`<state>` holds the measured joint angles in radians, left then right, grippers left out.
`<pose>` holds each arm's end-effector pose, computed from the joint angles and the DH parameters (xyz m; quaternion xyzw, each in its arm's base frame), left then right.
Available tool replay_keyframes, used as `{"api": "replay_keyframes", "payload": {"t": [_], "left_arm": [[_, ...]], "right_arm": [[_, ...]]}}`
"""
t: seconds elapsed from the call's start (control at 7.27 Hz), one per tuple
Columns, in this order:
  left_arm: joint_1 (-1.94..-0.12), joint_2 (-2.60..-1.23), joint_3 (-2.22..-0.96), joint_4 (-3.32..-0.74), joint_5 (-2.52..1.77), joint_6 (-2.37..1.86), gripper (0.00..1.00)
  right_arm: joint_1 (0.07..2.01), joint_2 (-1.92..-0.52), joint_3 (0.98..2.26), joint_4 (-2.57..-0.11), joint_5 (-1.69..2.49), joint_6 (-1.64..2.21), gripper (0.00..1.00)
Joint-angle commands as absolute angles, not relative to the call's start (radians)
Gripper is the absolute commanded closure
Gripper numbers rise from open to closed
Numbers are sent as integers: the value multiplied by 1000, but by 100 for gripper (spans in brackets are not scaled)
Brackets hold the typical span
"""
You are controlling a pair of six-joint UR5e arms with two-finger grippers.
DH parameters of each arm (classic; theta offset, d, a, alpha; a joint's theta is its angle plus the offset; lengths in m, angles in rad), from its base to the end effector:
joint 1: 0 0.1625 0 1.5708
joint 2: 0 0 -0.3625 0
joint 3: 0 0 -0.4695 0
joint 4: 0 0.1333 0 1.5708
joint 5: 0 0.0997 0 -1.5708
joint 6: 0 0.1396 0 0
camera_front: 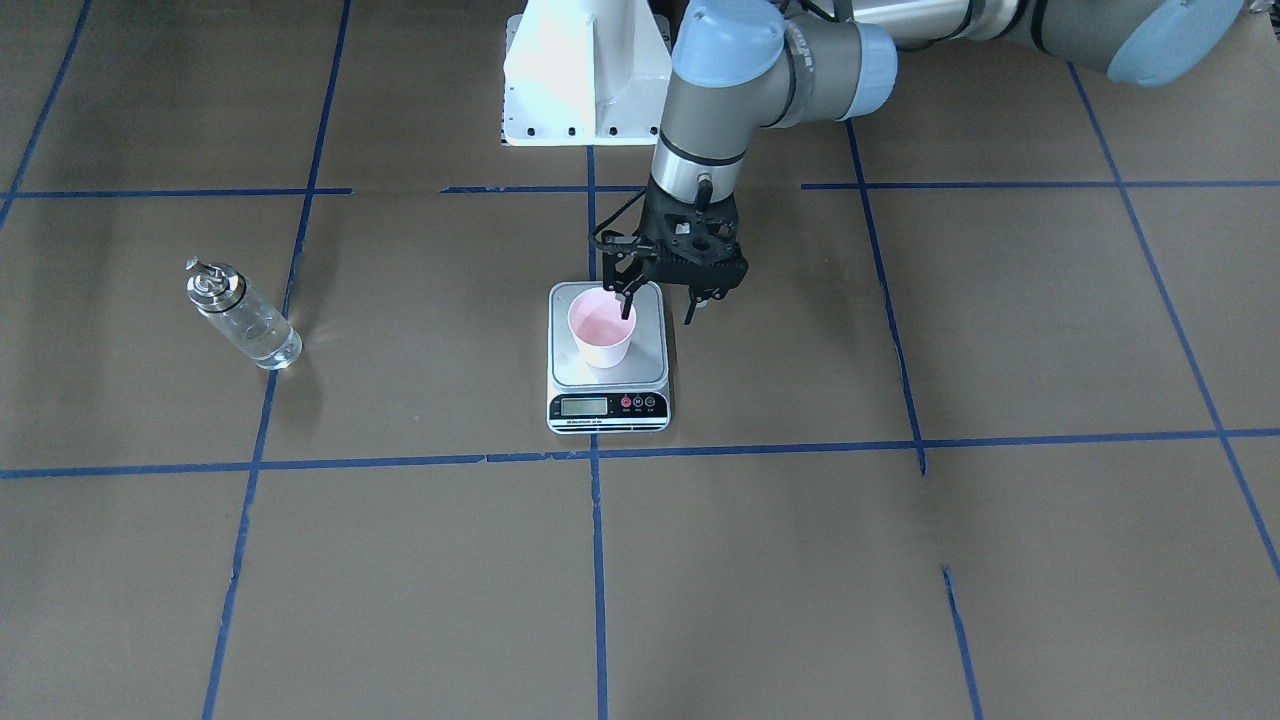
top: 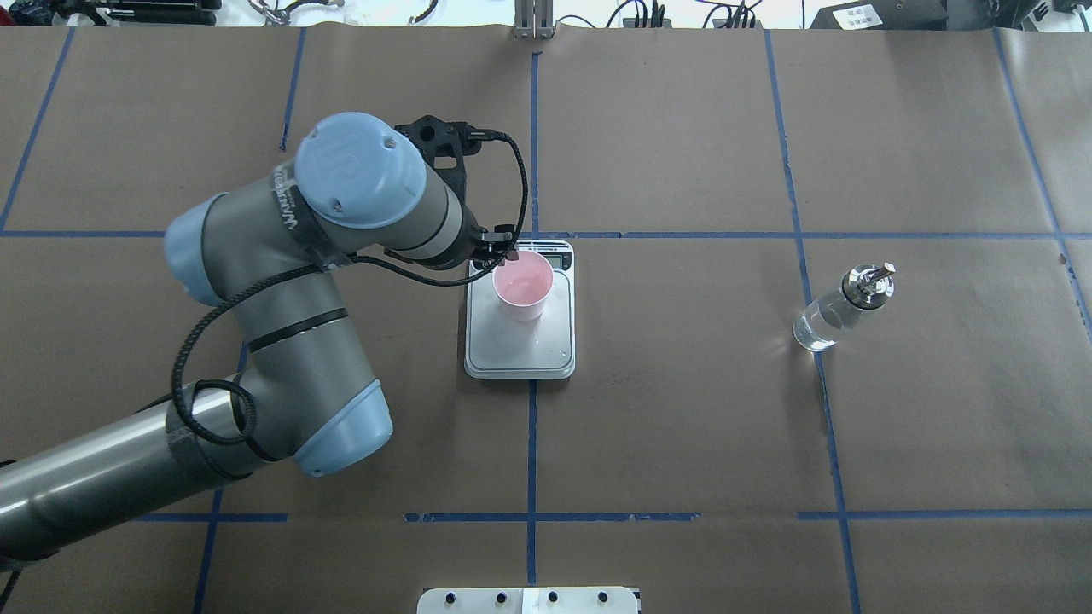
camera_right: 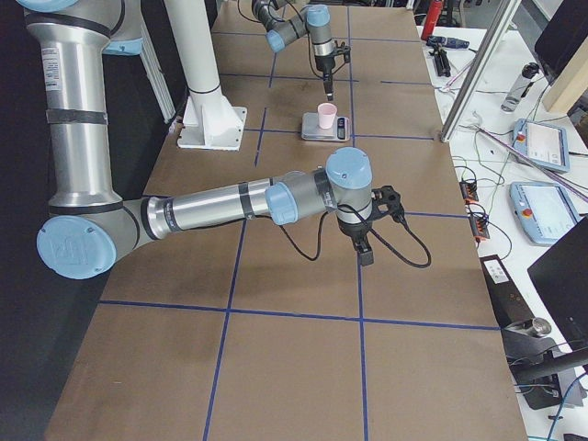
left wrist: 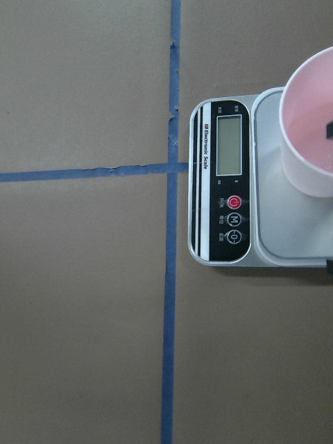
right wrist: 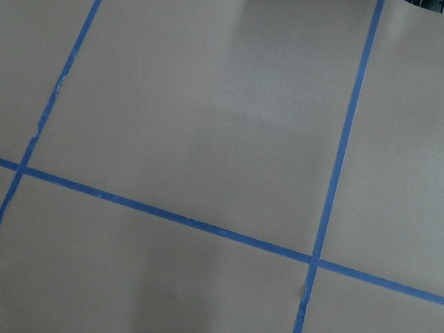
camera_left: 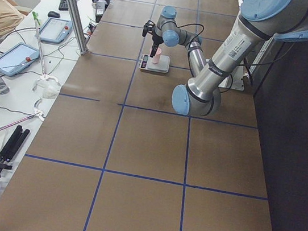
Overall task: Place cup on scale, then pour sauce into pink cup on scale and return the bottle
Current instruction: 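Carry the pink cup with the left gripper onto the scale, then release the cup and withdraw the left arm while the right arm reaches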
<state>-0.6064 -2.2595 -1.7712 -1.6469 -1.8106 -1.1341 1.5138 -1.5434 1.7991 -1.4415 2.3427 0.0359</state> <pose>0.5136 -0.4781 0.0730 0.1377 0.4523 -0.0192 0.8810 0.0020 -0.5952 0.4614 0.1599 -0.3773 -0.0816 0.9085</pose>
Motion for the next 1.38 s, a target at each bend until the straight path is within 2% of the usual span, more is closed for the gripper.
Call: {"api": "replay_keyframes", "payload": {"t": [0.0,0.14,0.41,0.69,0.83,1.1,1.24], "left_arm": [[-716,-2035,-2042,-1609,-1902,-865,0],[-792,-1917,-2106,-1612,-1949,-739,0],[-1023,-1756,-2100,-1621,-2032,-379,0],[-1293,-1669,-1998,-1621,-2139,-84,0],[-1371,-1637,-1917,-1624,-2143,-56,0],[-1455,-1625,-1788,-1626,-2149,-54,0],[-1456,-1618,-1790,-1626,-2163,-55,0]], "right_arm": [[1496,-1542,1920,-1439,2347,267,0],[1429,-1542,2006,-1439,2345,401,0],[1178,-1479,2164,-1430,2205,790,0],[853,-1451,2265,-1431,1875,1074,0],[657,-1462,2292,-1431,1613,1172,0],[337,-1506,2292,-1425,1143,1354,0],[216,-1555,2287,-1425,947,1426,0]]}}
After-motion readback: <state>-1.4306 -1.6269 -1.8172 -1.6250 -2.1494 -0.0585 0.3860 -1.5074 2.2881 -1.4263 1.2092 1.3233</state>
